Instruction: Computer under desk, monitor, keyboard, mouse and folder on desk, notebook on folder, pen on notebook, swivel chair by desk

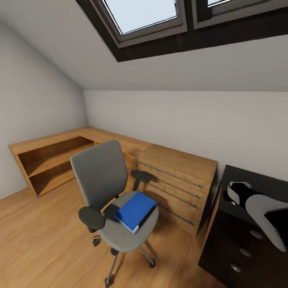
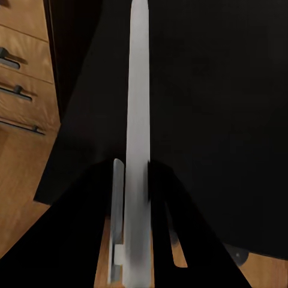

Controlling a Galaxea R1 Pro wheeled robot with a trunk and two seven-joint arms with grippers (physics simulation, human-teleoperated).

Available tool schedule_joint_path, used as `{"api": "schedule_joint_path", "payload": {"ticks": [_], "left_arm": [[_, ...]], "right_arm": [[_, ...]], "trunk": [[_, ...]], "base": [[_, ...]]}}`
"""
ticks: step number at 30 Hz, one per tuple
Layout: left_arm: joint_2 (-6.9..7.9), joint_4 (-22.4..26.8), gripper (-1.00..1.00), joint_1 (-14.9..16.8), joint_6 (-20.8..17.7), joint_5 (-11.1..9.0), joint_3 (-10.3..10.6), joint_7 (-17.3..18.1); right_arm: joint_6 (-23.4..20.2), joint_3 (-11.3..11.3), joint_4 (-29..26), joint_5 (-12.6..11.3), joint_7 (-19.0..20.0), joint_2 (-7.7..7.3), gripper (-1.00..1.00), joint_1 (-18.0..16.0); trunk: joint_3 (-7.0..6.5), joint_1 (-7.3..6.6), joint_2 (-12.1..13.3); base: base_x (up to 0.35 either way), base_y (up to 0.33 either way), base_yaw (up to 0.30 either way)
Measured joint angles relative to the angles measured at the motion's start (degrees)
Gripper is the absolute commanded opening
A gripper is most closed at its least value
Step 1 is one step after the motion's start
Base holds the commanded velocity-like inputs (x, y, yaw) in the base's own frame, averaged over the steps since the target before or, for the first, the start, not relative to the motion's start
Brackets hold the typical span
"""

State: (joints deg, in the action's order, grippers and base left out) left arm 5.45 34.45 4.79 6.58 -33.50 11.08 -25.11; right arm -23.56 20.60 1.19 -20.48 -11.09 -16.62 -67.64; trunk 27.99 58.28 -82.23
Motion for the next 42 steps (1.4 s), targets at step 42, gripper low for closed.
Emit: {"api": "schedule_joint_path", "payload": {"ticks": [42], "left_arm": [[-0.26,-6.3,1.0,0.0,7.6,0.4,0.6,0.1]], "right_arm": [[1.7,0.0,0.0,-2.2,-0.1,0.0,-1.0,0.4]], "trunk": [[2.34,2.86,-5.2]], "base": [[0.012,-0.029,0.0]]}}
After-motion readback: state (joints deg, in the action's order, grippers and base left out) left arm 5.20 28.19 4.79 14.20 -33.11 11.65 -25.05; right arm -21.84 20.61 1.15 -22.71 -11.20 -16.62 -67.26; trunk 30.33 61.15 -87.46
